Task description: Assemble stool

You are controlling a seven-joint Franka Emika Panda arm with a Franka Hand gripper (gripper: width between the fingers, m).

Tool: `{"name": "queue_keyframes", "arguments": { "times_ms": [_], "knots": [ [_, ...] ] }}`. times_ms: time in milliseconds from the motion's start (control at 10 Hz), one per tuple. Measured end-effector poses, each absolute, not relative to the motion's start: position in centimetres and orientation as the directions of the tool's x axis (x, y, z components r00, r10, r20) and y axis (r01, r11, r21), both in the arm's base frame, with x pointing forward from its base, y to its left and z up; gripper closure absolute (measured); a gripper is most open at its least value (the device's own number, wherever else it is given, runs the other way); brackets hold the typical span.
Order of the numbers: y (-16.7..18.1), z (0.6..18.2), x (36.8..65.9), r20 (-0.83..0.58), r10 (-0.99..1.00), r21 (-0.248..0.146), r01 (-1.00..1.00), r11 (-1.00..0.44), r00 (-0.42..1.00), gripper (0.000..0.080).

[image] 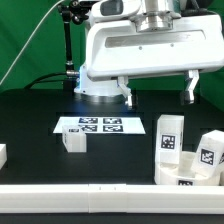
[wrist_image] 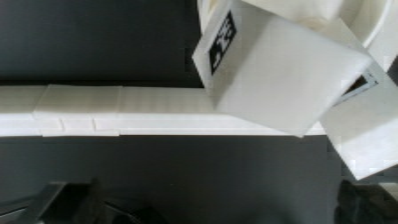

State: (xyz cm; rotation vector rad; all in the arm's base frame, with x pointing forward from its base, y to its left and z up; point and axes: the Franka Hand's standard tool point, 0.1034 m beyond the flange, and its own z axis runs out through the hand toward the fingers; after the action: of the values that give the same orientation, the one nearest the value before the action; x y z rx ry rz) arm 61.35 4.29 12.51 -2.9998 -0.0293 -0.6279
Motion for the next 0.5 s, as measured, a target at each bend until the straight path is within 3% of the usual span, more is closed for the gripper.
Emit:
{"name": "queue_keyframes", "arguments": {
  "times_ms": [300,500],
  "knots": [
    [4.71,12.41,60.70,0.339,-0.051,-0.106,-0.016,-0.994,0.939,0.0150],
    [4.56,12.37,60.79,0.331,-0.035,-0.102,-0.001,-0.995,0.943,0.0150]
  ]
}}
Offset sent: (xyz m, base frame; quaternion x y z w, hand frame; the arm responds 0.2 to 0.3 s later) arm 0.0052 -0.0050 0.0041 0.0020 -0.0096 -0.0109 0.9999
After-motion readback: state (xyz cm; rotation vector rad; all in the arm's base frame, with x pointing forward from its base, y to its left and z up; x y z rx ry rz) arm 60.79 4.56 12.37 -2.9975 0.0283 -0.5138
